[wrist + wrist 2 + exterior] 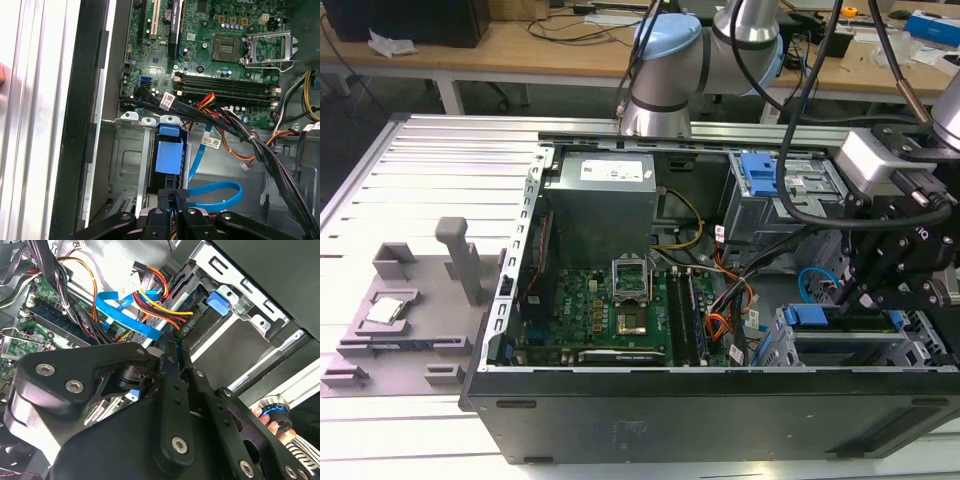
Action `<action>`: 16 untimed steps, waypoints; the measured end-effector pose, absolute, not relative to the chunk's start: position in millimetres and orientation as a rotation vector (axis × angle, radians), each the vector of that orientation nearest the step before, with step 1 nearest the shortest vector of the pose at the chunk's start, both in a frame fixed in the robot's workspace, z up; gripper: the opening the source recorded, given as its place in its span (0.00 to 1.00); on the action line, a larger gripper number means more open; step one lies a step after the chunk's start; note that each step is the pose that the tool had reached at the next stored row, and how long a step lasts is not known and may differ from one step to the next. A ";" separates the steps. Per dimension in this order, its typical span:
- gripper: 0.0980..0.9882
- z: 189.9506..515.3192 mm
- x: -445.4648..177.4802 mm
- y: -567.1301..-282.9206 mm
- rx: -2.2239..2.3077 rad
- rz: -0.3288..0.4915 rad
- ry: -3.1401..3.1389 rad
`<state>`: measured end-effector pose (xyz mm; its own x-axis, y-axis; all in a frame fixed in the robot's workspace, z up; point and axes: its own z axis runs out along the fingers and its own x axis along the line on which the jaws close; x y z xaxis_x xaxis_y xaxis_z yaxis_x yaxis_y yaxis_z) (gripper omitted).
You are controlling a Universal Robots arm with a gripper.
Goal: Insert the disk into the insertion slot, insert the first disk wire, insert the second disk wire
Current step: 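Insert the second disk wire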
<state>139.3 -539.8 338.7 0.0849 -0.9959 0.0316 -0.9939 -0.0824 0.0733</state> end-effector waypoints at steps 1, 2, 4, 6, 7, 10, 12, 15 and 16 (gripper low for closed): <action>0.07 337.7 139.3 -539.9 2.257 -0.040 -2.075; 0.07 337.3 139.2 -539.9 2.256 -0.040 -2.075; 0.07 337.0 139.3 -539.9 2.257 -0.040 -2.075; 0.08 336.3 139.3 -539.8 2.257 -0.041 -2.075; 0.08 336.1 139.3 -539.8 2.257 -0.041 -2.075; 0.15 336.5 139.3 -539.9 2.257 -0.041 -2.075; 0.15 341.0 139.3 -539.9 2.258 -0.042 -2.076; 0.15 358.8 139.3 -538.9 2.258 -0.040 -2.076; 0.14 363.0 139.3 -538.1 2.258 -0.039 -2.076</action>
<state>139.3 -538.1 363.0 0.0849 -0.9959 0.0316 -0.9940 -0.0825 0.0722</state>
